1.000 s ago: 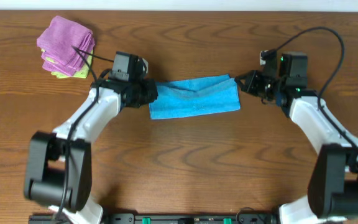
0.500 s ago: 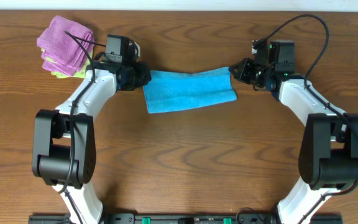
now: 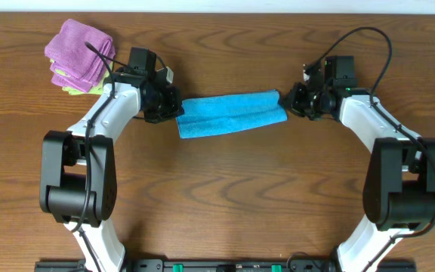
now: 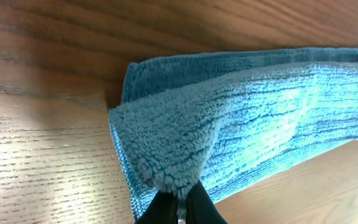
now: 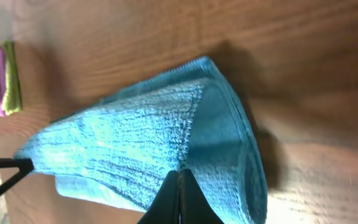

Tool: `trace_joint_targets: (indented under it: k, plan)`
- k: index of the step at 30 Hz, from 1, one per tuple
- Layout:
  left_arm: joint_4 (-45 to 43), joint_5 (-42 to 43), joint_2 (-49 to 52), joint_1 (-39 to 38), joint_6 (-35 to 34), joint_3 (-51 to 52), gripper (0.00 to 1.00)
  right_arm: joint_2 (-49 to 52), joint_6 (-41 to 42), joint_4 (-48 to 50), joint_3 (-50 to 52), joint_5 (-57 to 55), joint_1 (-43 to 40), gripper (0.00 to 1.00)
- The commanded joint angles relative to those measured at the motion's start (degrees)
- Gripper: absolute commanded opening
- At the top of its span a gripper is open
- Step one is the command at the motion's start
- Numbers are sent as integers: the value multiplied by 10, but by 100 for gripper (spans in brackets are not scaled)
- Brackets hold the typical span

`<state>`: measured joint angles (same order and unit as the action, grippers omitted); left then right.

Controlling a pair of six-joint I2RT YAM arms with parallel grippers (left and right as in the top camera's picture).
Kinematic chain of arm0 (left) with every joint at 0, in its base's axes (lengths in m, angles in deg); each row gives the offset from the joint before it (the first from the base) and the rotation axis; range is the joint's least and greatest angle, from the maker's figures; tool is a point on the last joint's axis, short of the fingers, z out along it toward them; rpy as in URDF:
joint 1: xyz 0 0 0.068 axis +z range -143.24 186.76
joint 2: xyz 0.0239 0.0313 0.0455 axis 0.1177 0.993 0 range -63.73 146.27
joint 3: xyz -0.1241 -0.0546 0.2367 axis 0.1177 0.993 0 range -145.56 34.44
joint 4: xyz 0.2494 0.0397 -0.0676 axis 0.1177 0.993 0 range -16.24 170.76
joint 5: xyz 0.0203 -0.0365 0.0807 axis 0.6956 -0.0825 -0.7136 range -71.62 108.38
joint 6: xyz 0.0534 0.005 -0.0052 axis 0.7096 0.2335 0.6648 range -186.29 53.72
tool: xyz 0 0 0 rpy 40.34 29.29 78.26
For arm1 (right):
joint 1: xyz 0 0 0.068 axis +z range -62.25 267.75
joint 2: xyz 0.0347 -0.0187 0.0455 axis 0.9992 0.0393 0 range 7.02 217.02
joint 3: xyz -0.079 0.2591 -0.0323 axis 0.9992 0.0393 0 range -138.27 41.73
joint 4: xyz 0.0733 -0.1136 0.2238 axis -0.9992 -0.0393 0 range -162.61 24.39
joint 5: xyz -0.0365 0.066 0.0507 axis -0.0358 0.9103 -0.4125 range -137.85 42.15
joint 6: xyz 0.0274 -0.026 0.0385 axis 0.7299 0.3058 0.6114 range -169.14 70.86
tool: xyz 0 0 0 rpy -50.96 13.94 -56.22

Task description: Fold the cloth

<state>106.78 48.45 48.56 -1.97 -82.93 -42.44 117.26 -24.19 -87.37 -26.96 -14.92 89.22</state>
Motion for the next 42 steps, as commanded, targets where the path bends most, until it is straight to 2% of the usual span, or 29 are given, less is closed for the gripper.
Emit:
trace_joint_targets:
  k: [1, 20, 21, 22, 23, 24, 25, 29, 32, 33, 34, 35, 38, 40, 42]
  plan:
    - [2, 7, 8, 0, 15, -10, 6, 2, -19, -9, -9, -10, 3, 1]
    - [64, 7, 8, -21, 14, -10, 6, 2, -23, -38, -9, -17, -7, 2]
    - [63, 6, 8, -24, 14, -10, 13, 2, -23, -38, -9, -17, -8, 1]
    - [63, 6, 8, -28, 14, -10, 40, 2, -23, -38, -9, -16, -8, 2]
    - [62, 6, 8, -30, 14, -10, 52, 2, -23, -38, -9, -16, -8, 4]
    - [62, 7, 8, -30, 14, -10, 57, 2, -23, -38, -10, -16, -8, 16]
    - [63, 7, 8, -30, 14, -10, 64, 1, -30, -38, -12, -13, -11, 36]
    - [71, 7, -3, -28, 19, -10, 64, -15, -55, -70, -36, -8, -33, 56]
    - [66, 6, -22, -28, 19, -11, 63, -42, -70, -88, -52, -7, -46, 52]
    - [65, -1, -32, -30, 19, -13, 63, -53, -77, -89, -55, -7, -47, 34]
    - [65, -8, -39, -31, 20, -15, 63, -64, -85, -89, -56, -7, -46, 10]
    - [66, -16, -48, -32, 24, -16, 59, -78, -95, -88, -56, -9, -42, 2]
    - [63, -43, -75, -38, 28, -17, 24, -109, -139, -86, -56, -37, -19, 2]
    - [59, -76, -90, -46, 27, -17, 25, -118, -148, -85, -56, -88, 2, 1]
    - [57, -116, -97, -54, 27, -17, 47, -113, -148, -85, -56, -131, 26, 1]
